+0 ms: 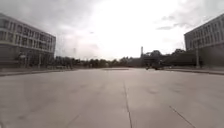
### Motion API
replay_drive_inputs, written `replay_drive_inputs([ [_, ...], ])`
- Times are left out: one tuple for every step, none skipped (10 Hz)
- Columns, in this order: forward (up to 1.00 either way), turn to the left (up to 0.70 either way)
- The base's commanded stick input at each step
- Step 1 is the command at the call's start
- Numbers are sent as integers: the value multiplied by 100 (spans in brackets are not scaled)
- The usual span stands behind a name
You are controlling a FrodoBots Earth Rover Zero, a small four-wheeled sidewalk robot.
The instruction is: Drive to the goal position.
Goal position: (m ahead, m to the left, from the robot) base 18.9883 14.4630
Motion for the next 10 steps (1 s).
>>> replay_drive_inputs([
  [70,0],
  [70,0],
  [70,0],
  [70,0],
  [70,0],
  [70,0],
  [70,0],
  [70,0],
  [70,0],
  [70,0],
])
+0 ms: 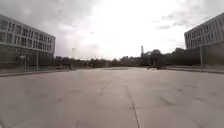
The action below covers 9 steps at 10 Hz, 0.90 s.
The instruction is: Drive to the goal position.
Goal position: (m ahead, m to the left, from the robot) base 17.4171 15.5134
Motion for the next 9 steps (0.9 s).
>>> replay_drive_inputs([
  [70,-21],
  [70,-22],
  [70,-6],
  [70,0],
  [70,0],
  [70,0],
  [70,0],
  [70,0],
  [70,0],
])
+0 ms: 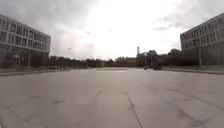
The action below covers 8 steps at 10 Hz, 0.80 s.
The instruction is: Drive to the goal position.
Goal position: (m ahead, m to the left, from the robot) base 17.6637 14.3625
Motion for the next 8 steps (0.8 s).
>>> replay_drive_inputs([
  [70,0],
  [70,0],
  [70,0],
  [70,0],
  [70,0],
  [70,0],
  [70,0],
  [70,0],
])
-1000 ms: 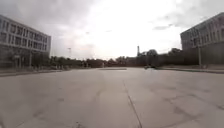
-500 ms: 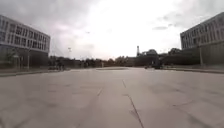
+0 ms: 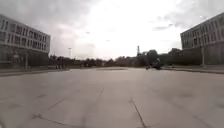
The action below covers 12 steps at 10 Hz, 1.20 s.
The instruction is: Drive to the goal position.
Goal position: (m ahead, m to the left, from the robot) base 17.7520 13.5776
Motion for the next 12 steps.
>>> replay_drive_inputs([
  [70,0],
  [70,0],
  [70,0],
  [70,0],
  [70,0],
  [70,0],
  [70,0],
  [70,0],
  [70,0],
  [70,1],
  [70,4],
  [70,9],
])
